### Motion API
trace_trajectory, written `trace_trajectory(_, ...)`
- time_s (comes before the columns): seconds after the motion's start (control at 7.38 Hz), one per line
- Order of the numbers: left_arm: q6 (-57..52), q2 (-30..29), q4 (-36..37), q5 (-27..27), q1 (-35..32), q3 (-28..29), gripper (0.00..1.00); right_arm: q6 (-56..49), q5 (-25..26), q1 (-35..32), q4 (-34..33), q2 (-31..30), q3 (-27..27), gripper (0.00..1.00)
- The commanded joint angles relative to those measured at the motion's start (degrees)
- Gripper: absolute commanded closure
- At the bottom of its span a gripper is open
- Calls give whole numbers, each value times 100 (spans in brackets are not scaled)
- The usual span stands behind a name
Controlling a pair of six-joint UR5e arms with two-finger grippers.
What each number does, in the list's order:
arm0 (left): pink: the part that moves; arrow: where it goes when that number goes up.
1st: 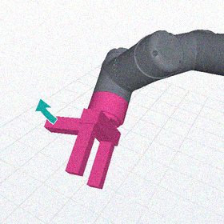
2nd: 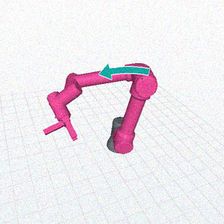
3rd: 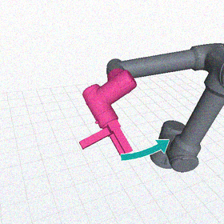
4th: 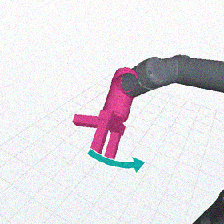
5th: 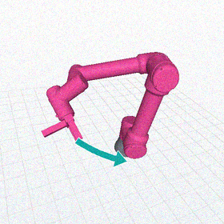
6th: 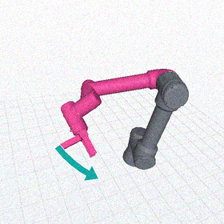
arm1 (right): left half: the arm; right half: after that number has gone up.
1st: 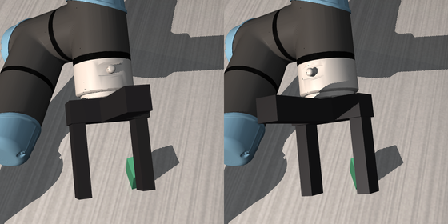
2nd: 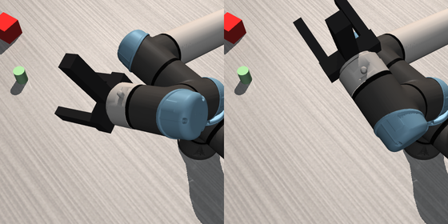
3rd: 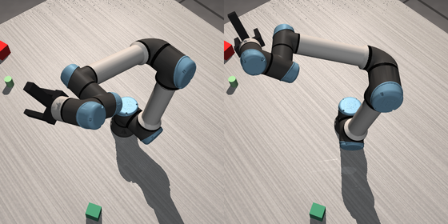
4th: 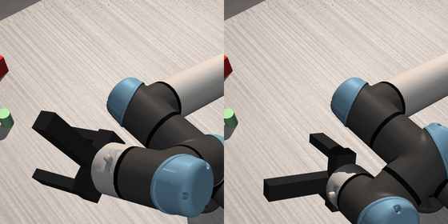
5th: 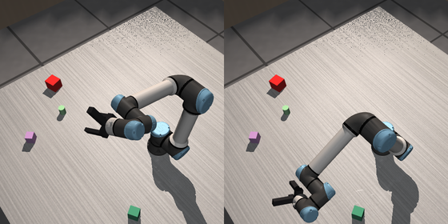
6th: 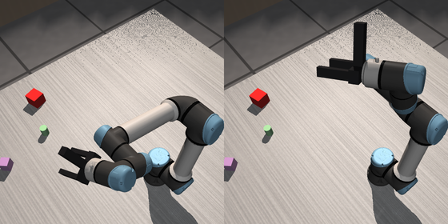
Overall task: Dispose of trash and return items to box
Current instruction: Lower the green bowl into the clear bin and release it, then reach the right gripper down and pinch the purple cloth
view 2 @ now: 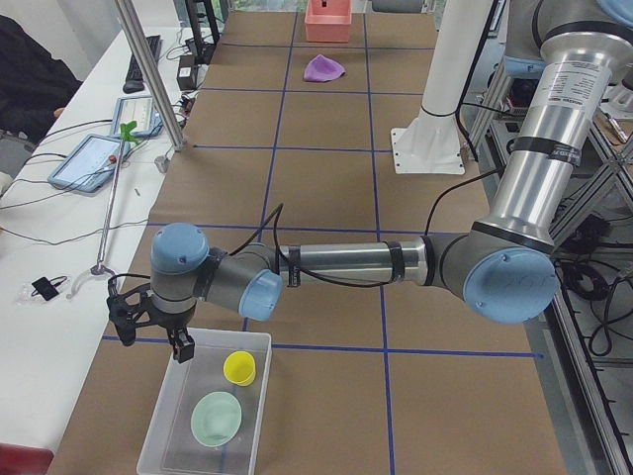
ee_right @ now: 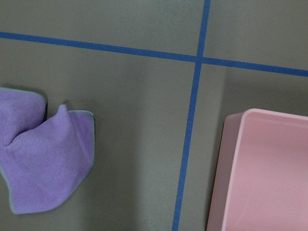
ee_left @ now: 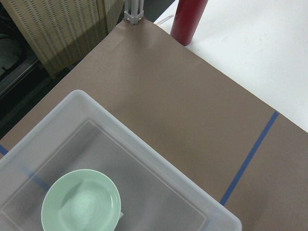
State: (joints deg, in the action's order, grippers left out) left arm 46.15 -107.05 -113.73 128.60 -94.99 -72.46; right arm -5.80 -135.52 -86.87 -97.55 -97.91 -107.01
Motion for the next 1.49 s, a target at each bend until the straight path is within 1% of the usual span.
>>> trace_trajectory(0.0,8,9,672,16,321,-722,2,435,17,764,271,306,-4,0)
trace_trajectory(0.14,8,35,869,16,332,-978,2,918,43,1325,463,525,14,0)
trace_trajectory(0.27,8,183,871,-19,358,-1146,2,1401,43,1713,492,762,49,0)
trace_trajectory(0.54,26,184,879,-28,384,-1165,2,2018,35,2268,483,1054,145,0)
trace_trajectory(0.68,43,176,879,-37,393,-1165,2,2256,43,2532,483,1055,154,0)
trace_trajectory(0.95,43,176,871,-37,402,-1174,2,2276,96,2753,492,1142,504,0)
trace_trajectory(1.22,52,184,879,-37,402,-1252,2,2285,516,2868,492,1213,672,0)
trace_trajectory(1.36,52,184,879,-37,402,-1253,2,2285,640,2929,492,1239,699,0)
